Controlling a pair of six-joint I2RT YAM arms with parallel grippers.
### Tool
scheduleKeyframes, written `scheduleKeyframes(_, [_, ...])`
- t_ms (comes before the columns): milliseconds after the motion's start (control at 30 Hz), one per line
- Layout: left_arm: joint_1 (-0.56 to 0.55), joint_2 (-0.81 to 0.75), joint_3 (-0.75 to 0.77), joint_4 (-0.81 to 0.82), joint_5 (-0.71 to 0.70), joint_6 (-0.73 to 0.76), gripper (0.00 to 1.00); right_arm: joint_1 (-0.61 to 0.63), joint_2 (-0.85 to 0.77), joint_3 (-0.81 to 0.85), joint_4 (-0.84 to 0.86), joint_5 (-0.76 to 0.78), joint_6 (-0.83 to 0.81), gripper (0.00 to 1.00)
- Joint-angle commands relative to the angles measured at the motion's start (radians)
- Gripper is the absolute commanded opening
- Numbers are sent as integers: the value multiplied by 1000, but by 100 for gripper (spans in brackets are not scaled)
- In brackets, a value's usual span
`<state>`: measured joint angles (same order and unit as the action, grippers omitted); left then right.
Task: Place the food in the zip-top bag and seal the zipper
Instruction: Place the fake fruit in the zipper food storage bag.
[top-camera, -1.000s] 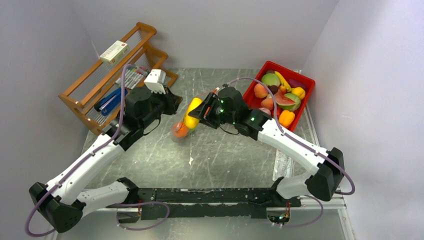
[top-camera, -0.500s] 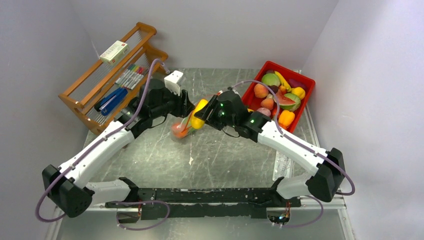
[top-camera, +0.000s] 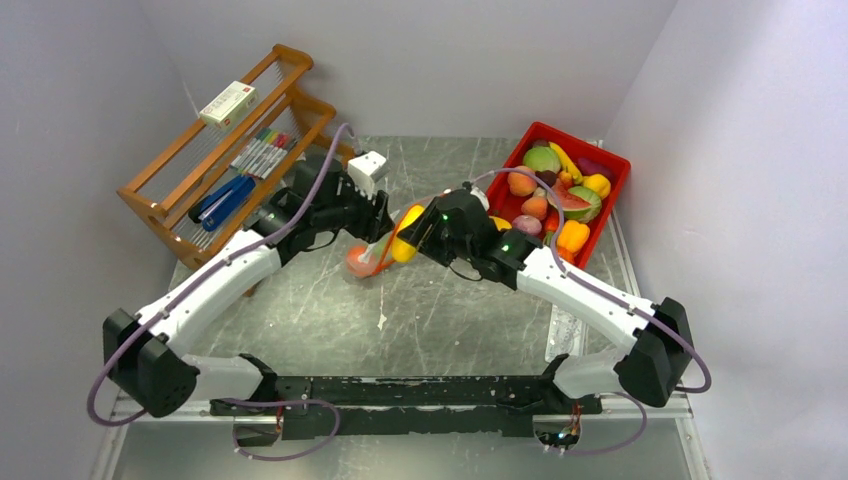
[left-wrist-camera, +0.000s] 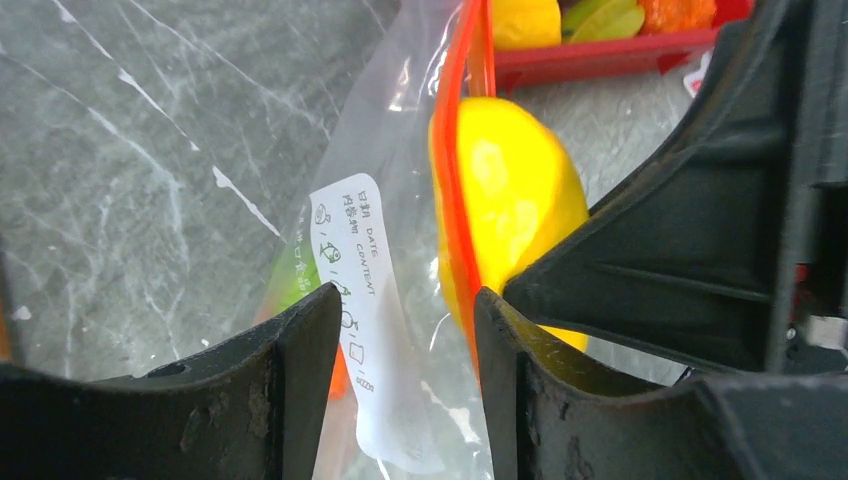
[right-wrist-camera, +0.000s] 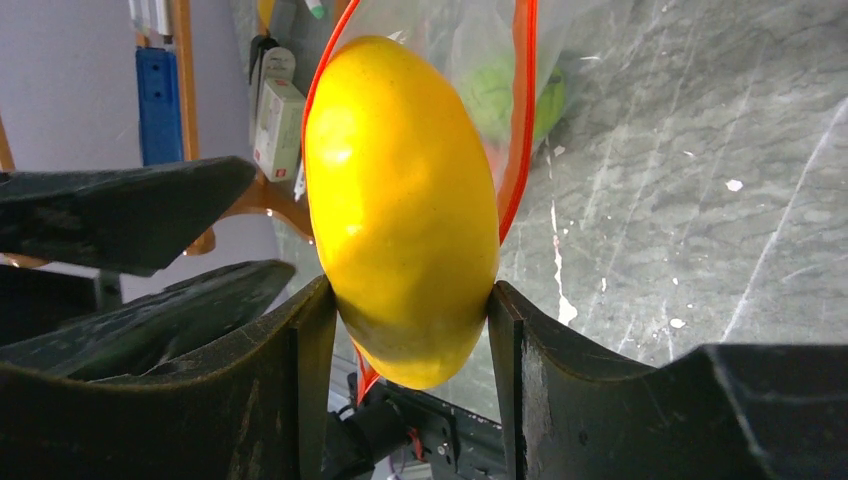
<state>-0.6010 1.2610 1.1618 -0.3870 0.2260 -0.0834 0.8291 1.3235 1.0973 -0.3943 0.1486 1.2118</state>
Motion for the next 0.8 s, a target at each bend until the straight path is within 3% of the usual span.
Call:
scheduleKeyframes(0, [4,59,41,-54,81,63,52,-4,-27,-18,15,40,18,43])
scheduleKeyframes(400, [1,-5,-71,23,255,80,57,-9,-5,-14,-4,103,25,43])
scheduleKeyframes(600, [-15,-10,-76,-39,144,117,58,-10,20,8,-4,98,29,43])
scheduleKeyframes(767, [-48,-10,-101,37,145,130,60,-12,31,12,0,95,38,43])
